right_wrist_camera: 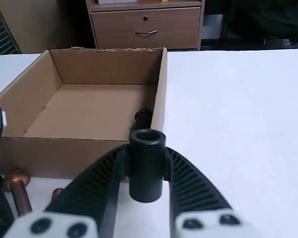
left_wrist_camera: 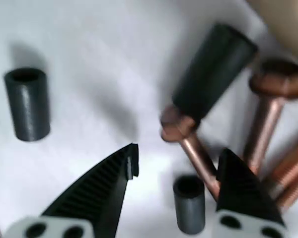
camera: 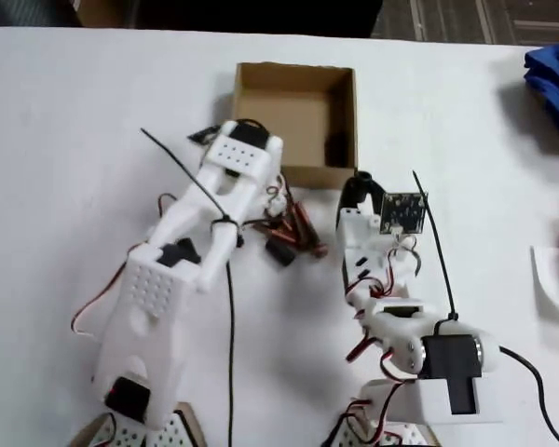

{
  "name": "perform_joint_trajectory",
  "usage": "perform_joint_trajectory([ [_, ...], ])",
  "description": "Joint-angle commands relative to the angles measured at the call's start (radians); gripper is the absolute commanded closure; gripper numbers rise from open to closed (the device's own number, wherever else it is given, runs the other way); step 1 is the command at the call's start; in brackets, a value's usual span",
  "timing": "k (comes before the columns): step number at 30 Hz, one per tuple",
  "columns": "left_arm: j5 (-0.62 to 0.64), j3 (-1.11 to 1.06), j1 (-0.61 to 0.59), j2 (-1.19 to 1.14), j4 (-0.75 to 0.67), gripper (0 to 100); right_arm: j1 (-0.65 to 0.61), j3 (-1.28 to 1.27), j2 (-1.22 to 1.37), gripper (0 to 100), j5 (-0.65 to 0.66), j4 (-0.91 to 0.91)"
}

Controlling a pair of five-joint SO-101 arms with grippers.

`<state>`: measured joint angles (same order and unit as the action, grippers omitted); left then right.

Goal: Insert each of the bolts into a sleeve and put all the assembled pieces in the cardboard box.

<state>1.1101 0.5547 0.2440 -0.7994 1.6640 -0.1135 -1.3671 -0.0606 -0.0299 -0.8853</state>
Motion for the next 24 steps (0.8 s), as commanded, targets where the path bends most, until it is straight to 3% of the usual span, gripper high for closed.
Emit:
perform_joint_trajectory([
  [1,0.017,-0.001,-0.080,0.000,-0.044,73,-0.004,0.026,-0.004,97.6,-0.008,-0.024],
  [11,0.017,0.005,-0.064,-0.037,-0.098,73,-0.004,0.025,-0.004,97.6,-0.008,-0.024],
  [17,0.006,0.005,-0.071,-0.104,-0.091,91,-0.004,0.023,-0.004,97.6,-0.008,-0.024],
  [24,-0.112,0.007,-0.071,-0.106,-0.091,97,-0.004,0.023,-0.004,97.6,-0.008,-0.024],
])
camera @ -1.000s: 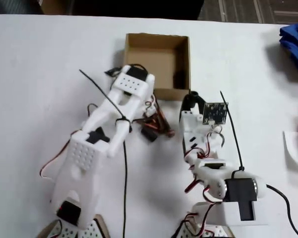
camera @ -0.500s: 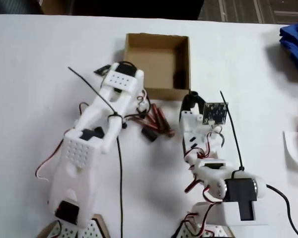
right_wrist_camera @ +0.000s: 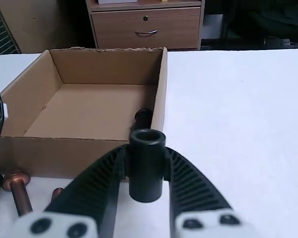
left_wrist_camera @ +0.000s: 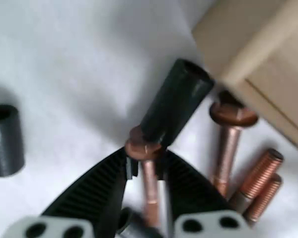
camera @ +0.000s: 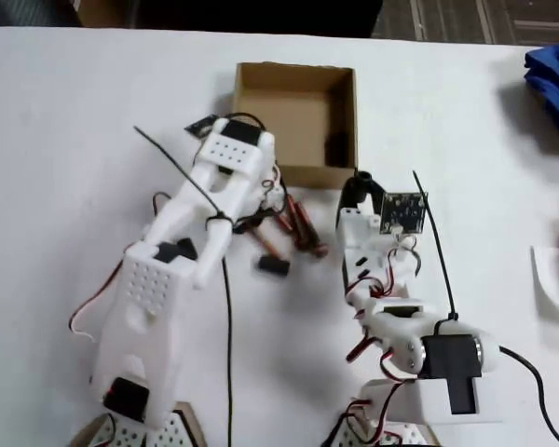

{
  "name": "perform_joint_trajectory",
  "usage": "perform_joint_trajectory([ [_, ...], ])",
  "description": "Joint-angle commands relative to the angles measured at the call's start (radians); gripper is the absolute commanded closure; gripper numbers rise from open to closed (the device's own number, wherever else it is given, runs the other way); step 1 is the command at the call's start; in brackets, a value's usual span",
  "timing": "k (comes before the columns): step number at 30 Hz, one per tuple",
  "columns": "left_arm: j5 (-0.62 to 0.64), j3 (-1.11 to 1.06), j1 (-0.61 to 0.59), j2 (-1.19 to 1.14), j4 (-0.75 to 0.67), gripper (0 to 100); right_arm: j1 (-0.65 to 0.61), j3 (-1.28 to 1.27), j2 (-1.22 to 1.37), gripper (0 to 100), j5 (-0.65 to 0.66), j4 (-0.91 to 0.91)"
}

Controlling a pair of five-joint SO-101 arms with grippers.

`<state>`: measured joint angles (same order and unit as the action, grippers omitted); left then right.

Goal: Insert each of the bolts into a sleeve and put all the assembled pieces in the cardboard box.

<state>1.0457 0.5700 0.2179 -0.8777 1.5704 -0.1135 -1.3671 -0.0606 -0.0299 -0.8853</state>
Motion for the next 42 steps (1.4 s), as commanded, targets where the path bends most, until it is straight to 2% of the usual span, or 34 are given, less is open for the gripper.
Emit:
perform_joint_trajectory([
  [1,-0.066,-0.008,-0.044,-0.028,0.003,97,-0.004,0.023,-0.004,97.6,-0.008,-0.024],
  [4,-0.181,-0.004,-0.046,-0.026,0.003,98,-0.004,0.023,-0.004,97.6,-0.008,-0.024],
  [8,-0.508,0.077,-0.046,-0.015,0.006,98,-0.004,0.023,-0.004,97.6,-0.008,-0.024],
  [11,-0.709,0.156,-0.046,0.002,0.066,98,-0.004,0.023,-0.004,97.6,-0.008,-0.024],
  [15,-0.878,0.223,-0.046,-0.012,0.146,98,-0.004,0.023,-0.004,97.6,-0.008,-0.024],
  [17,-0.907,0.223,-0.046,-0.025,0.164,98,-0.004,0.023,-0.004,97.6,-0.008,-0.024],
  [31,-0.905,0.234,-0.041,-0.176,0.181,98,-0.004,0.023,-0.004,97.6,-0.008,-0.022],
  [36,-0.910,0.291,-0.038,-0.092,0.181,98,-0.004,0.023,-0.004,97.6,-0.008,-0.022],
  [42,-0.908,0.352,-0.025,0.133,0.183,98,-0.004,0.023,-0.004,97.6,-0.008,-0.022],
])
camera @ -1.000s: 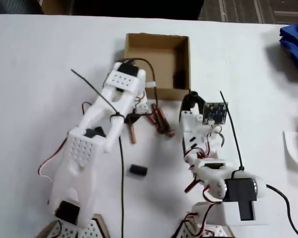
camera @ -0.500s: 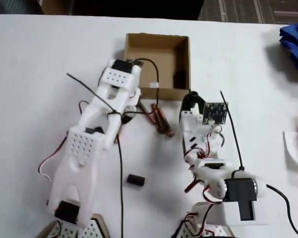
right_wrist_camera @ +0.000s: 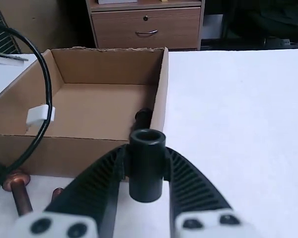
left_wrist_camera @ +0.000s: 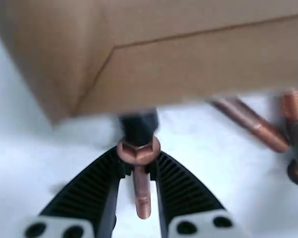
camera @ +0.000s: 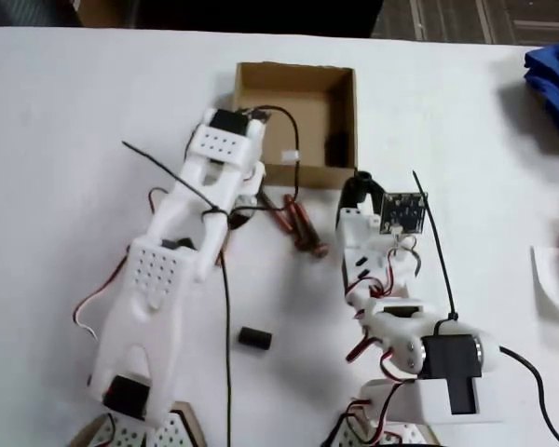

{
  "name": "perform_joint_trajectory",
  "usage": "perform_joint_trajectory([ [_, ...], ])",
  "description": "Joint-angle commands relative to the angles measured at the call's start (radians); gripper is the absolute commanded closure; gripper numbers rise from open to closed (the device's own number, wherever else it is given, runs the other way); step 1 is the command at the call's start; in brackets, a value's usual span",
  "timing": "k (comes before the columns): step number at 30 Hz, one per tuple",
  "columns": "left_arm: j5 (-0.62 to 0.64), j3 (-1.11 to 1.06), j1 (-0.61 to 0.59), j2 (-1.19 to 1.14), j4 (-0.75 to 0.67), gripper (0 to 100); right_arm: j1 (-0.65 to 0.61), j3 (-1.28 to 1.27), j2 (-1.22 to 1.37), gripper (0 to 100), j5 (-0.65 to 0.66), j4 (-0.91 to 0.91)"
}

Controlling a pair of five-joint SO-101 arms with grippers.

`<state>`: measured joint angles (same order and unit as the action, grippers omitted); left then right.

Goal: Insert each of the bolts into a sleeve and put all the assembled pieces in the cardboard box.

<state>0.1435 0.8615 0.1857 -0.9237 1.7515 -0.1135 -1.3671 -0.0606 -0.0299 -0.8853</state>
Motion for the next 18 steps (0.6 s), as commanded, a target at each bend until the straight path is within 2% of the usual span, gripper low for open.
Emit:
perform_joint_trajectory([
  [1,-0.005,0.056,0.014,0.221,0.002,98,-0.004,0.023,-0.004,97.6,-0.008,-0.022],
  [10,0.008,0.053,0.103,0.443,0.000,98,-0.004,0.023,-0.004,97.6,-0.008,-0.022],
  [18,0.066,-0.015,0.146,0.506,0.020,98,-0.004,0.021,-0.004,97.6,-0.008,-0.022],
])
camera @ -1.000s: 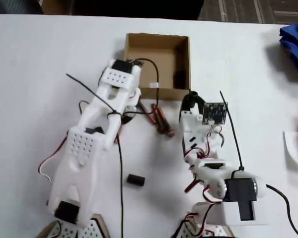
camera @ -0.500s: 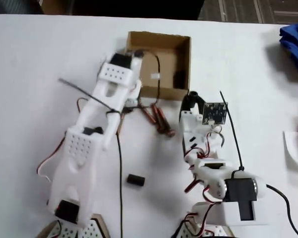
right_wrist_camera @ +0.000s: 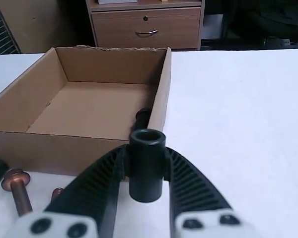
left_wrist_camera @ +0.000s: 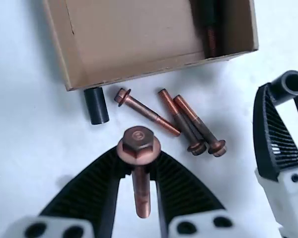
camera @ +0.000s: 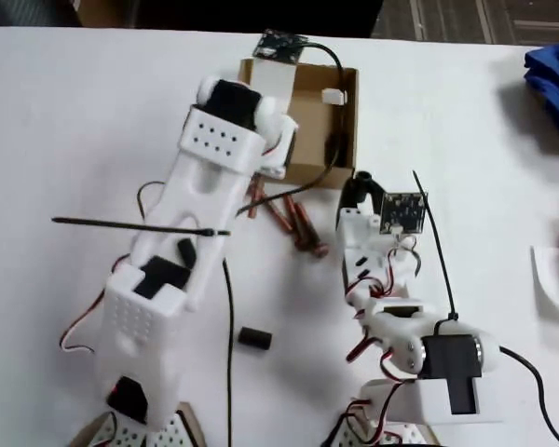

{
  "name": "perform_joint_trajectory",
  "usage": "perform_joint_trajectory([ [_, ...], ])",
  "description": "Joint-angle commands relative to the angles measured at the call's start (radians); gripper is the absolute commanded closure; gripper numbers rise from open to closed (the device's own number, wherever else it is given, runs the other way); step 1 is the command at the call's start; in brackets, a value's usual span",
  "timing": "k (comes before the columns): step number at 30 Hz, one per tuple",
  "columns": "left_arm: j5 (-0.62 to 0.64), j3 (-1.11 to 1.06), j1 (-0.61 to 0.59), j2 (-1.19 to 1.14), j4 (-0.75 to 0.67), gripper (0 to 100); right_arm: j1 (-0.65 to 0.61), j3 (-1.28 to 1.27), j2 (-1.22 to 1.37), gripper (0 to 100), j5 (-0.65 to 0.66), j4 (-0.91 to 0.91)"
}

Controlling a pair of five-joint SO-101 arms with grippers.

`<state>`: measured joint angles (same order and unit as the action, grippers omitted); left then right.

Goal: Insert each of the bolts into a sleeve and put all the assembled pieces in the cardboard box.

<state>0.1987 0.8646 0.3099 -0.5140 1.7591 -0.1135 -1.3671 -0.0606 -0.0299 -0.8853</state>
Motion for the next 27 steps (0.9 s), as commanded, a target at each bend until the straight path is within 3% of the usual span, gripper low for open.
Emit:
perform_joint_trajectory([
  [1,0.011,-0.048,0.025,0.107,0.011,98,-0.004,0.021,-0.004,97.6,-0.008,-0.022],
  [4,0.041,-0.206,0.023,0.166,-0.054,98,-0.004,0.021,-0.004,97.6,-0.008,-0.022],
  [7,0.058,-0.432,0.015,0.288,-0.210,98,-0.004,0.021,-0.004,97.6,-0.008,-0.022],
  [15,0.061,-1.242,0.032,0.829,-0.945,98,-0.004,0.021,-0.004,97.6,-0.008,-0.022],
  [23,0.061,-1.639,0.035,1.060,-1.565,98,-0.005,0.023,-0.002,97.6,-0.006,-0.022],
  [27,0.055,-1.736,0.052,1.099,-1.740,98,-0.005,0.041,-0.002,97.6,-0.002,-0.028],
])
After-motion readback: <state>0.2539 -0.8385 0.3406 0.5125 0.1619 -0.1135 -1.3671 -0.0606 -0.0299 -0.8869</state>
